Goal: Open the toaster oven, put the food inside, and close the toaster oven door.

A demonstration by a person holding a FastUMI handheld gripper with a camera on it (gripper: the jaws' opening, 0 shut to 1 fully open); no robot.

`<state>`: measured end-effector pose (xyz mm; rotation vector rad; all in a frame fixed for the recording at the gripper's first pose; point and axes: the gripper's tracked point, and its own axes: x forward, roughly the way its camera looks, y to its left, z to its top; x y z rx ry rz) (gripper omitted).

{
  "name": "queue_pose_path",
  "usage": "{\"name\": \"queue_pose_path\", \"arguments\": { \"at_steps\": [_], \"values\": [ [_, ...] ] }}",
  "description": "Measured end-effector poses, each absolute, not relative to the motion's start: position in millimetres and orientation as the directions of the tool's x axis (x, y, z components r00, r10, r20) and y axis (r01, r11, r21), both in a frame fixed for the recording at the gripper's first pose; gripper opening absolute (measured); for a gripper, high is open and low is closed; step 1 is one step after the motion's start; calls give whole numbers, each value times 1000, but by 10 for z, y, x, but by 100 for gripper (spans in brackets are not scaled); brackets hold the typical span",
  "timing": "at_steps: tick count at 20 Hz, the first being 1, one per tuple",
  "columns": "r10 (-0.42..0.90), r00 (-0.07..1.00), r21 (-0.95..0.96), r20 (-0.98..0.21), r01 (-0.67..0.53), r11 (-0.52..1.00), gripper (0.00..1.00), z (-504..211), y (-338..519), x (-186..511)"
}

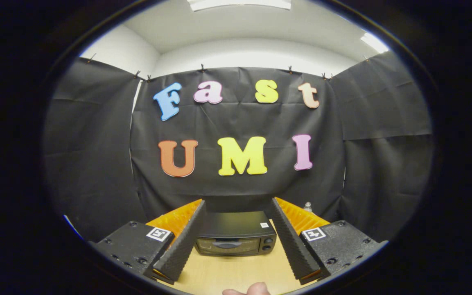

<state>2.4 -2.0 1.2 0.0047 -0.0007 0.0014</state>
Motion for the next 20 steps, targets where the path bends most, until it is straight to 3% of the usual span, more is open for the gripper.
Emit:
{"name": "queue_pose_path", "arguments": {
  "at_steps": [20],
  "values": [
    [24, 997, 29, -77, -22, 999, 100, -210, 1, 275]
  ]
}}
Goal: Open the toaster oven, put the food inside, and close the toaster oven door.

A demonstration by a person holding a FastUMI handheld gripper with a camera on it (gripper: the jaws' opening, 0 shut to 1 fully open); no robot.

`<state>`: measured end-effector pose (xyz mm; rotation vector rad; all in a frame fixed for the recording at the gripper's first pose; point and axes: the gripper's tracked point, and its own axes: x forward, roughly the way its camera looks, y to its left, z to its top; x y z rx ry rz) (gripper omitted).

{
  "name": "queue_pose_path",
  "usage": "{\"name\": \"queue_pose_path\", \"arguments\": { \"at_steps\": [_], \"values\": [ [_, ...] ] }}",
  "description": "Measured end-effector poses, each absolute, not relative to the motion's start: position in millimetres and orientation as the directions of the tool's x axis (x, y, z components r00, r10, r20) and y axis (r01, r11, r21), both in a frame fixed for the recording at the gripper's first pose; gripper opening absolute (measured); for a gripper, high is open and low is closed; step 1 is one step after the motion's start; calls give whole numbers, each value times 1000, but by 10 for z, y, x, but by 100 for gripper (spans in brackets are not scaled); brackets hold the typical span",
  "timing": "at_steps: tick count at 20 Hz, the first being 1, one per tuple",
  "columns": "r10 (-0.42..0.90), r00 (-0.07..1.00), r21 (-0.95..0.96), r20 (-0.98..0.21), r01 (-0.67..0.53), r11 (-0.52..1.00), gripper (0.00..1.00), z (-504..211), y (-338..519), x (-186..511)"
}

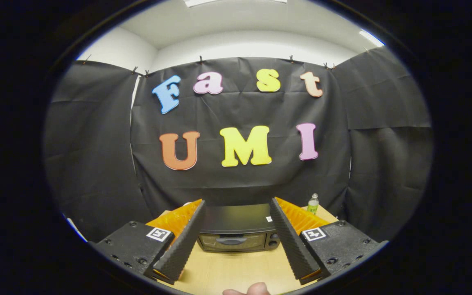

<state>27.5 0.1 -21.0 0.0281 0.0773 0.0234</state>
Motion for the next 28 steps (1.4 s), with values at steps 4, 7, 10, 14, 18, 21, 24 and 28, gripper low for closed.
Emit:
{"name": "queue_pose_path", "arguments": {
  "at_steps": [4, 7, 10, 14, 18, 21, 24, 28],
  "values": [
    [35, 993, 33, -111, -32, 999, 100, -362, 12, 444],
    [46, 986, 41, -157, -40, 998, 100, -556, 74, 590],
    [67, 978, 35, -197, -61, 998, 100, -765, 161, 777],
    [88, 964, 6, -251, -90, 996, 100, -1056, 241, 1088],
    [100, 949, -29, -300, -114, 993, 100, -1430, 293, 1447],
    [91, 935, -46, -342, -113, 992, 100, -1735, 317, 1661],
    [89, 921, -50, -380, -117, 992, 100, -2062, 371, 1850],
    [70, 898, -24, -434, -89, 996, 100, -2426, 354, 2029]
  ]
}}
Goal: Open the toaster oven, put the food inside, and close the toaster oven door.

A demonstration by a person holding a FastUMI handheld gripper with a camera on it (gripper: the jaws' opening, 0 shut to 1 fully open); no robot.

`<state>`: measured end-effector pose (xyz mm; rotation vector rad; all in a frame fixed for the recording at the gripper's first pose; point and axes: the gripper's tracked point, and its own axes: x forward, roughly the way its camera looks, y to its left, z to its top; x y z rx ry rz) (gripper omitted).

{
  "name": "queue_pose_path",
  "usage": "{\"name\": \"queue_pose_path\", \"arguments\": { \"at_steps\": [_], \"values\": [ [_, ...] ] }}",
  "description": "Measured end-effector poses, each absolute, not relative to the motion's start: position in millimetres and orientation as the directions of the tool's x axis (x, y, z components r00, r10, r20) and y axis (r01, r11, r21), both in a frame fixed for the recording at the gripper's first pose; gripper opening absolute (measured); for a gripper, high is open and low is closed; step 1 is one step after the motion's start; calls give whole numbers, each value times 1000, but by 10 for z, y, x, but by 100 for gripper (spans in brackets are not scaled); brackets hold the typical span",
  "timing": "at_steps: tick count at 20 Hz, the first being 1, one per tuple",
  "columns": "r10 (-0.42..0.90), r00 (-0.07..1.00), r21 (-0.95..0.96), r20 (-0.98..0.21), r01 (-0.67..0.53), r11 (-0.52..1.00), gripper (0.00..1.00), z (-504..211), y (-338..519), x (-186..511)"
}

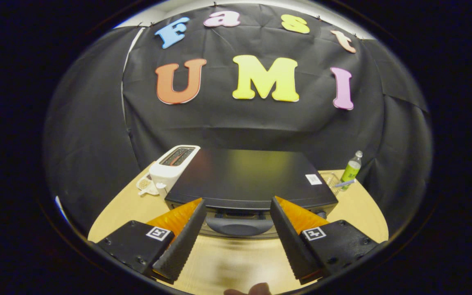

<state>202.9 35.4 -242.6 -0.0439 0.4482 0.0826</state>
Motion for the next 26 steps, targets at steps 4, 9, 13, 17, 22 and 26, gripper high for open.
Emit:
{"name": "queue_pose_path", "arguments": {
  "at_steps": [4, 9, 13, 17, 22, 26],
  "values": [
    [44, 880, -33, -473, -67, 997, 100, -2640, 294, 2158],
    [40, 868, -24, -495, -59, 998, 100, -2796, 251, 2224],
    [49, 867, -26, -497, -71, 997, 100, -2825, 241, 2234],
    [55, 863, -19, -502, -75, 997, 100, -2874, 236, 2132],
    [54, 856, -3, -514, -65, 998, 100, -2991, 205, 1790],
    [40, 854, -17, -518, -58, 998, 100, -3144, 186, 1565]
  ]
}}
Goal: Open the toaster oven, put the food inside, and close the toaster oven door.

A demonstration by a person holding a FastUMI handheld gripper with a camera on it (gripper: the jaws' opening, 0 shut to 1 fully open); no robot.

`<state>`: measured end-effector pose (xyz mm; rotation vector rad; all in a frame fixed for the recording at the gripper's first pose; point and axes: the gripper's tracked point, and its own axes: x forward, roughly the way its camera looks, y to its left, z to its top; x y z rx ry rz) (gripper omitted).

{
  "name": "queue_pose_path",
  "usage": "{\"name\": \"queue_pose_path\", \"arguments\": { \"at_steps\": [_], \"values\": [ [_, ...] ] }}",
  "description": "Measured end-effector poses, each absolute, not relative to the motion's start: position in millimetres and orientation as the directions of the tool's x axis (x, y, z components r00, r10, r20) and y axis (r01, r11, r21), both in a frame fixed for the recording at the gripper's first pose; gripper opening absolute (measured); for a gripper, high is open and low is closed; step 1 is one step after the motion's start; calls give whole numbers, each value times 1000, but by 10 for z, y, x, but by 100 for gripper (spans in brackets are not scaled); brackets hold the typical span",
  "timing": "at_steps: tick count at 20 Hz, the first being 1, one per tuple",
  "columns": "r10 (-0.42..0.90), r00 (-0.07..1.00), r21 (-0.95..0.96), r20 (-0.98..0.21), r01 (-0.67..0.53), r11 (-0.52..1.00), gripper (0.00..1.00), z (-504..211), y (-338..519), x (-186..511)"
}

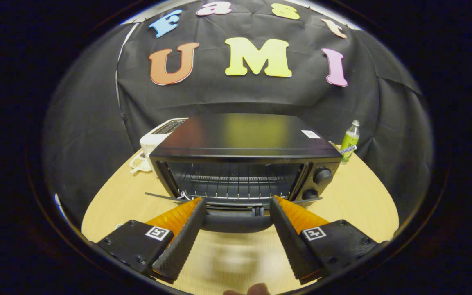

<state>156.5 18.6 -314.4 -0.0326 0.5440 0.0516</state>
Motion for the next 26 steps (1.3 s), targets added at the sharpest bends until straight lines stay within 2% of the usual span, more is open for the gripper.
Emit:
{"name": "queue_pose_path", "arguments": {
  "at_steps": [10, 17, 23, 26],
  "values": [
    [75, 758, -27, -648, -120, 992, 100, -3756, 72, 908],
    [102, 819, -27, -564, -141, 990, 100, -3106, -41, 743],
    [232, 818, 71, -526, -230, 971, 100, -2395, 58, 483],
    [291, 812, 171, -506, -237, 957, 100, -2109, 33, 367]
  ]
}}
